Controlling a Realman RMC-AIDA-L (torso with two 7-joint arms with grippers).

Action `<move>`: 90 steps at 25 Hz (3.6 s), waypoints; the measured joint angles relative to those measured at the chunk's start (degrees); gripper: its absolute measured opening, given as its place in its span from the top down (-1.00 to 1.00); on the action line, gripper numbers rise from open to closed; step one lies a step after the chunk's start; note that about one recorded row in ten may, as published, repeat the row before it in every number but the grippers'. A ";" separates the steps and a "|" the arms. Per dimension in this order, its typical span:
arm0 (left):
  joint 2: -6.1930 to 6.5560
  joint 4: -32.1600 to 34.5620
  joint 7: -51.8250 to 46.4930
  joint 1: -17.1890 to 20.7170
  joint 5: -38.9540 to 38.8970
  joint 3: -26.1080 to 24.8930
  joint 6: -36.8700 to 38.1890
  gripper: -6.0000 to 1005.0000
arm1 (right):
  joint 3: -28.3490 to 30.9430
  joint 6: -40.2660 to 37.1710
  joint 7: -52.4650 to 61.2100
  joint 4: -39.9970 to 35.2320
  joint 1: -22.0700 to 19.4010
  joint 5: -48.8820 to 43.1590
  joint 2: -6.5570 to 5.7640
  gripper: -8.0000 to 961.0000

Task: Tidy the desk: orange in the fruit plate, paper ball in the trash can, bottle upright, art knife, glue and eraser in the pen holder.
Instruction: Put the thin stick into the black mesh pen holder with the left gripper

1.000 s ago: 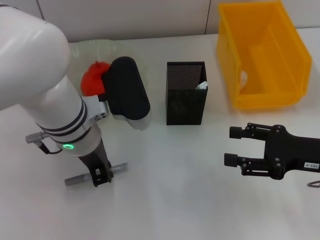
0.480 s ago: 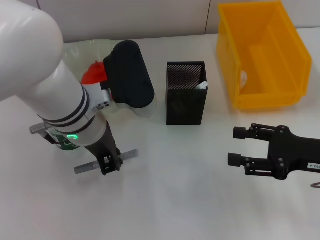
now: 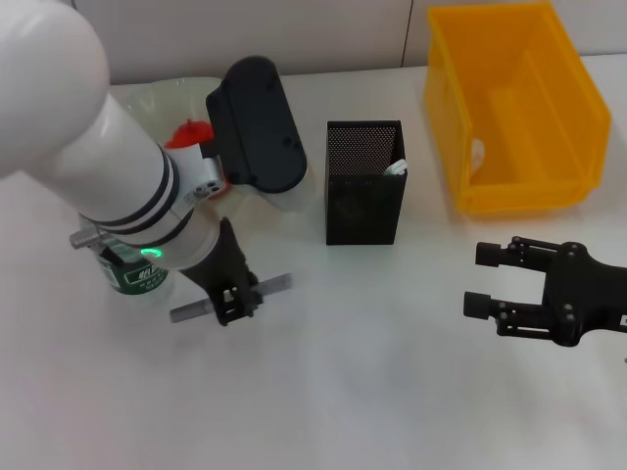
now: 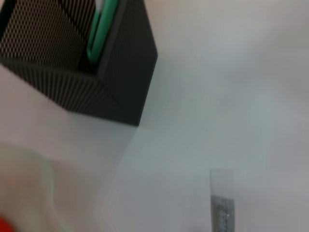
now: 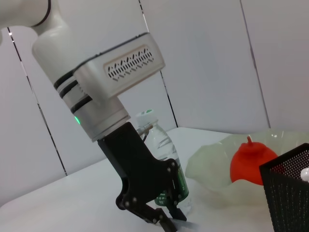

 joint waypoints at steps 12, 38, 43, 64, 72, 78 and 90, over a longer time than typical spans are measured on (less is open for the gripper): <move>0.33 3.18 8.57 0.29 -9.42 -7.44 2.99 0.69 | 0.04 0.00 0.03 0.19 -0.41 -0.06 0.08 -0.57; 0.61 3.72 27.77 2.59 -35.09 -30.24 10.98 0.70 | 0.04 0.04 0.15 0.36 -0.40 -0.05 0.45 -0.57; 0.66 0.72 31.36 3.11 -40.19 -33.37 10.58 0.70 | 0.04 0.01 0.15 0.43 -0.36 -0.05 0.46 -0.57; 0.56 -17.12 48.67 3.79 -58.30 -37.11 -1.82 0.70 | 0.56 -0.06 0.05 0.43 -1.29 0.45 0.77 -0.57; 0.45 -26.84 54.56 3.64 -65.16 -36.76 -10.06 0.70 | 0.83 -0.06 0.06 0.43 -1.77 0.48 0.65 -0.57; 0.11 -31.19 56.94 2.99 -68.31 -35.63 -12.89 0.70 | 0.83 -0.08 0.06 0.43 -1.82 0.48 0.70 -0.57; 0.02 -31.51 59.94 2.90 -79.36 -19.96 -25.68 0.70 | 0.83 -0.15 0.06 0.43 -1.54 0.36 0.70 -0.57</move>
